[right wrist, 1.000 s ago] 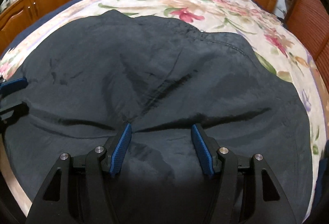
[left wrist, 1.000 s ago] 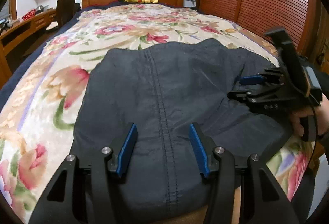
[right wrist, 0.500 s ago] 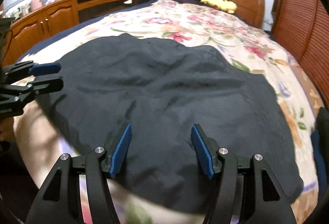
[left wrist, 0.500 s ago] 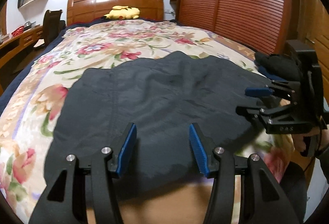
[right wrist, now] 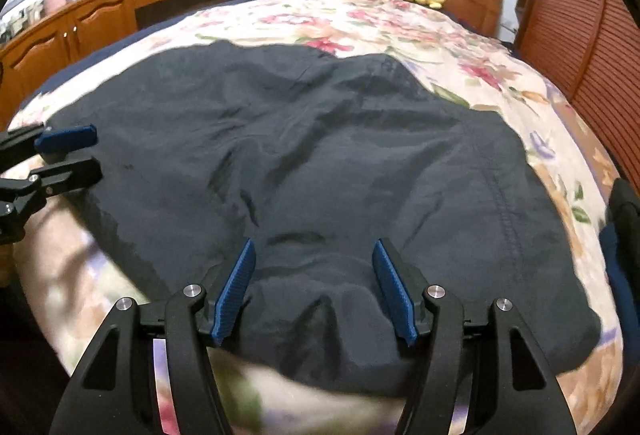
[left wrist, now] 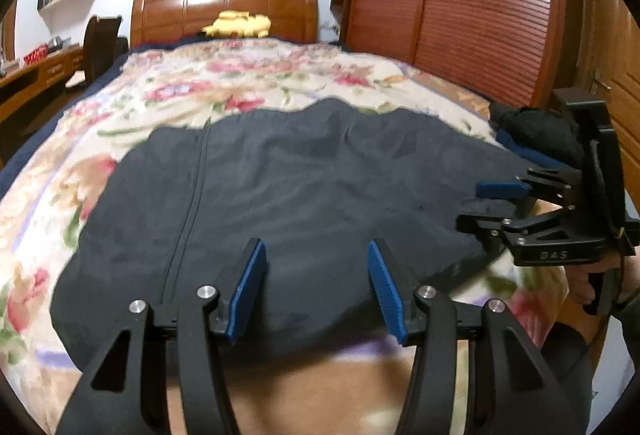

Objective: Fold large clothes

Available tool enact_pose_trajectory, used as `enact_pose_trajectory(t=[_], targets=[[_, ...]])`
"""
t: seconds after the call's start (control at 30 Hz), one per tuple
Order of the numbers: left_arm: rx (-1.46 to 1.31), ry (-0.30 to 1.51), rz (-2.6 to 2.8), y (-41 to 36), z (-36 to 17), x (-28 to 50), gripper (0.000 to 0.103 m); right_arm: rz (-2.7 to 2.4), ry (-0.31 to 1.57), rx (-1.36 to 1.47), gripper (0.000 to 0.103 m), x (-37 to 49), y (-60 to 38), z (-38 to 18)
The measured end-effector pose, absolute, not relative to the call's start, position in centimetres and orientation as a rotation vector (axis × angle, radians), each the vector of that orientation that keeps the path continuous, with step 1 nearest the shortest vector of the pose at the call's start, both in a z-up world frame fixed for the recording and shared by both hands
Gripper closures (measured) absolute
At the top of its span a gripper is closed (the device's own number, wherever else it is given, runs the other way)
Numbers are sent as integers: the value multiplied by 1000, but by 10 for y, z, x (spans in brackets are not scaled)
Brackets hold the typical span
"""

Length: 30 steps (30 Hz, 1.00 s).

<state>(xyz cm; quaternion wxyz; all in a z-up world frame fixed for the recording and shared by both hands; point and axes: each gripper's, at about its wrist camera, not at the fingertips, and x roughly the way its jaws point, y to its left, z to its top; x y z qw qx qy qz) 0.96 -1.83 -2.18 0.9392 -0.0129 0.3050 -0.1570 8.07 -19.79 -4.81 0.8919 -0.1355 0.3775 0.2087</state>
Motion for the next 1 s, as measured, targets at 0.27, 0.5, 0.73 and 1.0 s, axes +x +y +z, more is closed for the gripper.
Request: enact_pose_trajectory(t=[0.27, 0.5, 0.73, 1.0], targets=[[-33, 589, -369, -38, -11, 14, 50, 268, 710, -289, 40, 60, -256, -15], [-37, 600, -391, -49, -12, 25, 50, 171, 720, -216, 40, 60, -301, -6], [-4, 643, -390, -62, -23, 32, 50, 113, 755, -166, 37, 64, -323, -13], [63, 658, -350, -71, -32, 31, 50, 102, 773, -111, 32, 68, -335, -22]])
